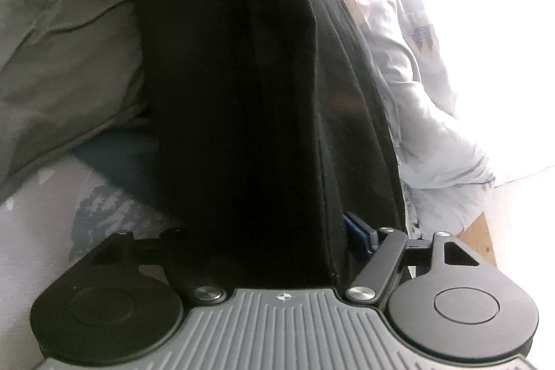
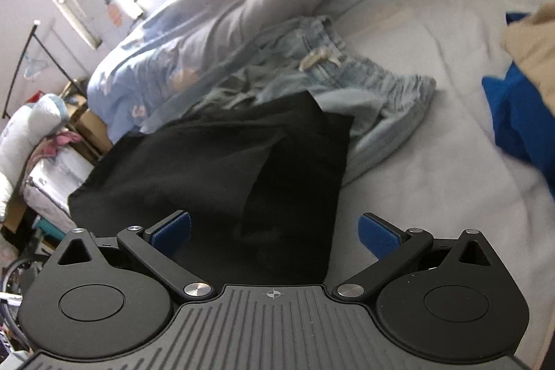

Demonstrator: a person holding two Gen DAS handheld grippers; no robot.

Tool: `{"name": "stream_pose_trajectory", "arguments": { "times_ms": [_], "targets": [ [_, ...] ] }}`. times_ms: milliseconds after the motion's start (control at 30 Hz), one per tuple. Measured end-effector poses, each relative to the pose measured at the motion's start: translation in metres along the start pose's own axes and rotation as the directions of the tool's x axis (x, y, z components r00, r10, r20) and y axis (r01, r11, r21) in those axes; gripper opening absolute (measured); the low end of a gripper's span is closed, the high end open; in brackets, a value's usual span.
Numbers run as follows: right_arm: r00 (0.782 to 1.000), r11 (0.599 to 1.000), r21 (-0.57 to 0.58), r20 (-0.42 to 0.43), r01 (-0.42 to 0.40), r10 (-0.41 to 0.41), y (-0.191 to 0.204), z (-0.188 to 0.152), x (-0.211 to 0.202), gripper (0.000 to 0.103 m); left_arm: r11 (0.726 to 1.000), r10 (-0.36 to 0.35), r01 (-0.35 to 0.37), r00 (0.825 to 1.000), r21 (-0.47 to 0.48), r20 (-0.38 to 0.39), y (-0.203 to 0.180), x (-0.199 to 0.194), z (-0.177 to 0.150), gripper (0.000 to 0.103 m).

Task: Fold clothes
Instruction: 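Grasp the black garment's edge with the left gripper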

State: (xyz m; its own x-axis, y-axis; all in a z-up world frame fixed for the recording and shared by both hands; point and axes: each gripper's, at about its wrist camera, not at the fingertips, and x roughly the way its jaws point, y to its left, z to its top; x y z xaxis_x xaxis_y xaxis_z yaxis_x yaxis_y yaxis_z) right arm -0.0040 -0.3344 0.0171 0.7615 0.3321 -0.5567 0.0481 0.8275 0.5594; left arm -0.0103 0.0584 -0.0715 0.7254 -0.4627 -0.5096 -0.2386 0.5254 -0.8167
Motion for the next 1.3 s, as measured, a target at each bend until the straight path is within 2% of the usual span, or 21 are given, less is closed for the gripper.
{"name": "stream_pose_trajectory", "arguments": {
  "times_ms": [133,333,500,567,633,733,833,933,1100,1200,1300],
  "targets": [
    [1.0,1.0,0.004,-0.02,0.015,-0.015,-0.003,-0.004,0.006,0.103,1.0,0.007,-0.008,1.0,-0.009,-0.01,0.006,-0.004,-0.004,0.065],
    [0.999,1.0,-0.002,-0.033,0.02,-0.02,-0.003,-0.01,0.004,0.103,1.0,0.004,-0.004,1.0,-0.018,-0.02,0.014,-0.009,-0.011,0.062],
    [0.999,1.0,-0.006,-0.043,0.024,-0.024,-0.004,-0.015,0.002,0.103,1.0,-0.003,0.003,1.0,-0.021,-0.021,0.022,-0.015,-0.018,0.062],
    [0.998,1.0,-0.009,-0.05,0.023,-0.024,-0.004,-0.019,0.002,0.103,1.0,-0.003,0.003,1.0,-0.023,-0.023,0.013,0.012,0.018,0.062],
    [0.998,1.0,-0.015,-0.067,0.013,-0.014,-0.01,-0.015,0.013,0.103,1.0,-0.005,0.004,1.0,-0.025,-0.025,0.004,0.022,0.031,0.063],
    [0.994,1.0,0.001,-0.106,-0.004,0.004,-0.008,-0.022,0.016,0.103,1.0,-0.018,0.018,0.999,-0.017,-0.033,0.006,0.021,0.028,0.07],
    [0.988,1.0,0.01,-0.152,-0.008,0.009,-0.003,-0.032,0.021,0.103,1.0,-0.021,0.02,0.999,-0.003,-0.038,0.007,0.022,0.027,0.071],
    [0.987,0.999,-0.037,-0.163,-0.009,0.003,0.007,-0.04,0.02,0.103,1.0,-0.02,0.019,0.999,-0.016,-0.04,0.002,0.034,0.038,0.071],
    [0.984,0.999,-0.026,-0.177,-0.034,0.029,0.012,-0.047,0.018,0.103,0.999,-0.023,0.022,0.998,-0.023,-0.056,0.003,0.036,0.036,0.07],
    [0.98,0.998,-0.013,-0.19,-0.057,0.054,0.016,-0.05,0.018,0.103,0.999,-0.027,0.025,0.997,-0.028,-0.07,0.005,0.037,0.035,0.067],
    [0.977,0.997,-0.006,-0.199,-0.074,0.071,0.019,-0.051,0.018,0.103,0.996,-0.042,0.037,0.996,-0.076,-0.077,0.013,0.036,0.035,0.053]
  ]
}}
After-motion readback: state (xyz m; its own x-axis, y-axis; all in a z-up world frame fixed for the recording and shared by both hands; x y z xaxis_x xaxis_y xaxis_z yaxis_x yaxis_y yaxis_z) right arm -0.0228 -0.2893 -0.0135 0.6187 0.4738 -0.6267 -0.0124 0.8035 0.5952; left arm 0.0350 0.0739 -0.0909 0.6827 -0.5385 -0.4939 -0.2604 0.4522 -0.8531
